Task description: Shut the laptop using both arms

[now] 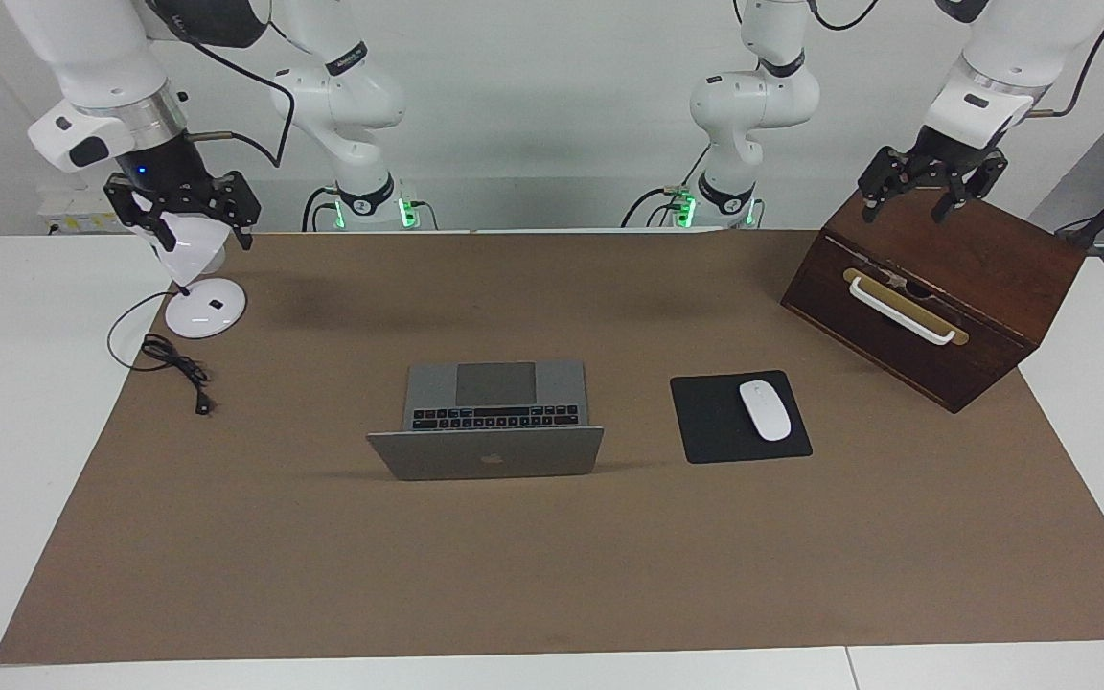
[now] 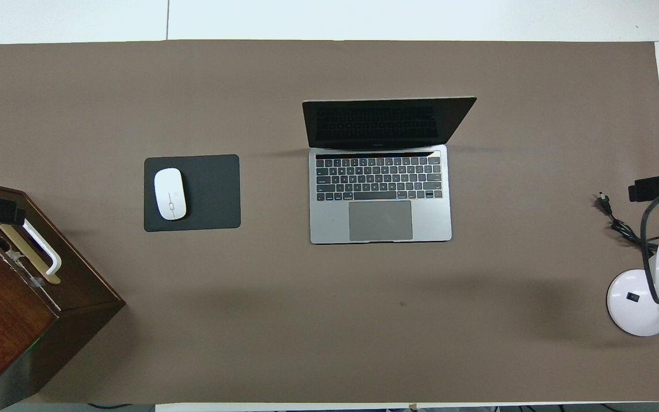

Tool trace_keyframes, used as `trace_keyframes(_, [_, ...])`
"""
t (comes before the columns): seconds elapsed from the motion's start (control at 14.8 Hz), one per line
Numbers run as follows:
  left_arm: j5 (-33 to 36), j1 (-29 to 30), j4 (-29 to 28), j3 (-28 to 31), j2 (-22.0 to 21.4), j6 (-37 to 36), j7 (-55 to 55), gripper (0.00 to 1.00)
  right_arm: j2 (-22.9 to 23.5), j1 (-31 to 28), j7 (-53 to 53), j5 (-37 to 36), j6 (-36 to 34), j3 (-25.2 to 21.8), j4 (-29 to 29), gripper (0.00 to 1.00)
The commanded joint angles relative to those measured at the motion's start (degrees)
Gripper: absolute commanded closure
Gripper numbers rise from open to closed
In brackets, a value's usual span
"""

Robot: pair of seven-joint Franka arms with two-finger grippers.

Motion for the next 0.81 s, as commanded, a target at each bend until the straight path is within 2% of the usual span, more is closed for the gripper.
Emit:
trace_keyframes(0.0, [-0.2, 0.5, -0.6, -0.2, -0.4, 0.2, -0.2, 0.0, 0.8, -0.8, -1.4, -0.3, 4.3, 0.0, 0.3, 0.0])
trace_keyframes(0.41, [-0.2, 0.6, -0.6, -0.2, -0.4, 0.2, -0.1, 0.0, 5.3, -1.4, -1.6, -0.9, 4.6, -0.8, 7.4, 0.0])
trace_keyframes(0.61, [-0.2, 0.6, -0.6, -0.1, -0.4, 0.1, 0.1, 0.0, 10.7, -2.8, -2.5, -1.5, 4.4, -0.8, 15.7, 0.0])
trace_keyframes(0.74, [-0.2, 0.6, -0.6, -0.1, -0.4, -0.2, 0.1, 0.0, 14.0, -2.8, -2.8, -1.5, 4.5, -0.7, 19.0, 0.0])
